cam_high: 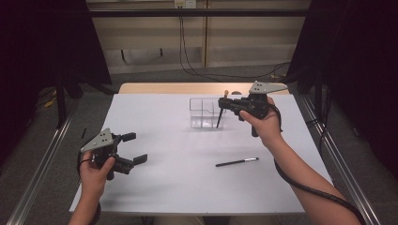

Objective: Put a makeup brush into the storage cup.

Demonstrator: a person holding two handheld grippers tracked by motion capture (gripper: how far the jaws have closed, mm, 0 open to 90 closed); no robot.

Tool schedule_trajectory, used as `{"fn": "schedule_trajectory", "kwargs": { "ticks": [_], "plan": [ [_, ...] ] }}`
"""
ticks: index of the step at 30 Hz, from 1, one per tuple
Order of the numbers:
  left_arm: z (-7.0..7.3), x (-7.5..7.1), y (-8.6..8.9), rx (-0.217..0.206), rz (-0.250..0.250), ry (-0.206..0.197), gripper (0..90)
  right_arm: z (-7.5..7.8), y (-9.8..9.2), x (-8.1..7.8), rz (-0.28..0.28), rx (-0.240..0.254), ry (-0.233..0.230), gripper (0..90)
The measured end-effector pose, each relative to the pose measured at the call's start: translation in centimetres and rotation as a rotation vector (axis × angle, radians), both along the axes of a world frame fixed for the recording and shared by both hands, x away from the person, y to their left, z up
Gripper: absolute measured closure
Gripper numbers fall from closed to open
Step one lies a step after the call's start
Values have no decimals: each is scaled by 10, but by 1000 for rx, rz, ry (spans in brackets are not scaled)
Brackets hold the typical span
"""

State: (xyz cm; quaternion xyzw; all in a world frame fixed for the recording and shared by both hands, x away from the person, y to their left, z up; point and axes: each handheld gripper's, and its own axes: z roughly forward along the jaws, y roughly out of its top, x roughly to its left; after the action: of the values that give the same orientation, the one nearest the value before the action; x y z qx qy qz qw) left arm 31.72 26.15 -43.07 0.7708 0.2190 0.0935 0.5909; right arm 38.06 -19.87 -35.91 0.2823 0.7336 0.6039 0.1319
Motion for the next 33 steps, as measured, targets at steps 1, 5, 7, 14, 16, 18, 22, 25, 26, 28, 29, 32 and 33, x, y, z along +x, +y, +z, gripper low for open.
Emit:
{"fn": "schedule_trajectory", "kwargs": {
  "ticks": [1,5,7,14,16,18,22,25,26,28,29,32,33],
  "plan": [
    [0,0,0,0,-1,0,7,1,0,1,-3,-3,1,842],
    [0,0,0,2,-4,1,7,3,1,6,-12,4,1,842],
    [-1,0,0,0,-5,2,7,4,1,9,-17,-1,4,841],
    [-2,0,0,7,-7,4,7,9,0,17,-32,-19,5,841],
    [-2,0,0,9,-5,2,7,9,0,19,-36,-21,4,841],
    [-2,0,0,6,-6,2,7,10,0,21,-41,-22,5,841],
    [-2,0,-1,8,-9,-1,7,12,1,25,-49,-22,7,841],
    [-2,-1,-1,9,-9,-2,7,13,2,28,-59,-26,6,841],
    [-2,0,-1,9,-10,-2,7,13,2,29,-61,-27,5,841],
    [-2,-1,-1,11,-11,-2,7,14,2,31,-68,-31,5,841],
    [-2,-1,-1,12,-12,-3,7,14,2,32,-71,-32,3,841],
    [-2,-1,-2,12,-12,-2,7,15,2,36,-81,-31,3,841],
    [-2,-1,-3,13,-13,-3,7,14,2,37,-84,-27,5,841]
  ]
}}
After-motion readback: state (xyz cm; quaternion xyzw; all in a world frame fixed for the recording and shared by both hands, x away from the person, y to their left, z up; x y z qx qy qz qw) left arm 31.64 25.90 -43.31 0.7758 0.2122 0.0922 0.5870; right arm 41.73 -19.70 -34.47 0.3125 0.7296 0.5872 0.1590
